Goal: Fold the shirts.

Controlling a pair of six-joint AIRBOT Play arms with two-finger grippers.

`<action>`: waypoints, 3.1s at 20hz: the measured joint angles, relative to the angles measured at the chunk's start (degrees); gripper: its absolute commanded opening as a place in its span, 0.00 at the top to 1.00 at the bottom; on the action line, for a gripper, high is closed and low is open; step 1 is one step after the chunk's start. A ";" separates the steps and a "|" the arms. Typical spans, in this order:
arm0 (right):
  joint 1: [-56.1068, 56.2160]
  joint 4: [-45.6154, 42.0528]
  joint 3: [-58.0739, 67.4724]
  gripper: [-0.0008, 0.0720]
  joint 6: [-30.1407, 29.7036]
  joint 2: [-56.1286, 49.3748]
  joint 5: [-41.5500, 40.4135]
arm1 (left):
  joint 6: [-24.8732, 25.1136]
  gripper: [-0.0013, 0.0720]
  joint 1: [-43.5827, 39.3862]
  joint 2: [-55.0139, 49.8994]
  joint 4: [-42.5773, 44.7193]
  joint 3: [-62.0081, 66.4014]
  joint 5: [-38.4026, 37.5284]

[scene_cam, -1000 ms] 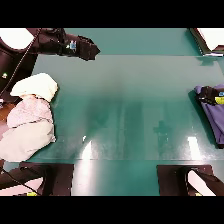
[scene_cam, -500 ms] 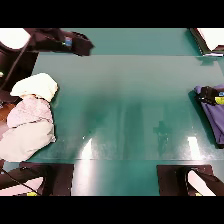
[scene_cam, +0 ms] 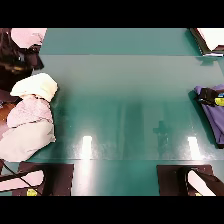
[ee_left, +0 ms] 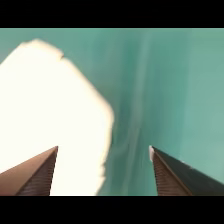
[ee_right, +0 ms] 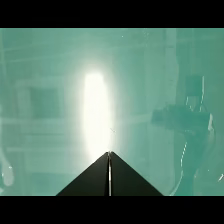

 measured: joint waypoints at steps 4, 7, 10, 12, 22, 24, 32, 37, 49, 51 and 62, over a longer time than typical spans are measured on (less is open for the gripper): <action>0.00 0.00 0.00 0.97 0.02 0.00 0.00 | -0.39 0.05 4.33 -4.74 0.87 -6.78 4.13; 0.00 0.07 0.00 0.97 0.02 0.00 0.04 | -0.50 0.12 5.49 -8.37 1.25 -8.55 7.04; 0.00 0.24 0.00 0.97 0.02 0.00 0.02 | -0.52 0.94 5.88 -10.08 1.40 -9.11 9.09; 0.00 0.35 0.00 0.97 0.04 0.02 -0.42 | -0.48 0.95 6.01 -10.56 1.46 -8.55 9.31; 0.00 0.48 15.21 0.97 0.07 -0.09 -3.08 | 5.84 0.95 -2.80 0.68 -0.59 16.52 -7.45; 0.00 0.48 19.85 0.97 0.07 -0.85 -3.43 | 6.51 0.95 -7.98 5.14 -1.42 22.34 -10.08; 1.95 0.50 37.59 0.97 0.09 -10.12 2.36 | 7.32 0.95 -34.82 10.34 -2.73 30.34 -15.06; 6.95 0.44 42.34 0.97 0.09 -14.67 5.57 | 7.50 0.24 -46.77 0.37 -5.46 28.22 -14.16; 10.58 -0.17 43.50 0.97 0.07 -16.94 9.27 | 9.05 0.09 -32.81 -8.15 -9.46 20.17 -15.98; 10.62 -0.17 43.50 0.97 0.07 -16.96 9.62 | 10.91 0.09 -28.94 -8.39 -14.40 12.07 -14.82; 10.64 -0.17 43.50 0.97 0.02 -16.98 10.71 | 24.85 0.10 -23.56 -14.38 -34.45 -14.25 -1.99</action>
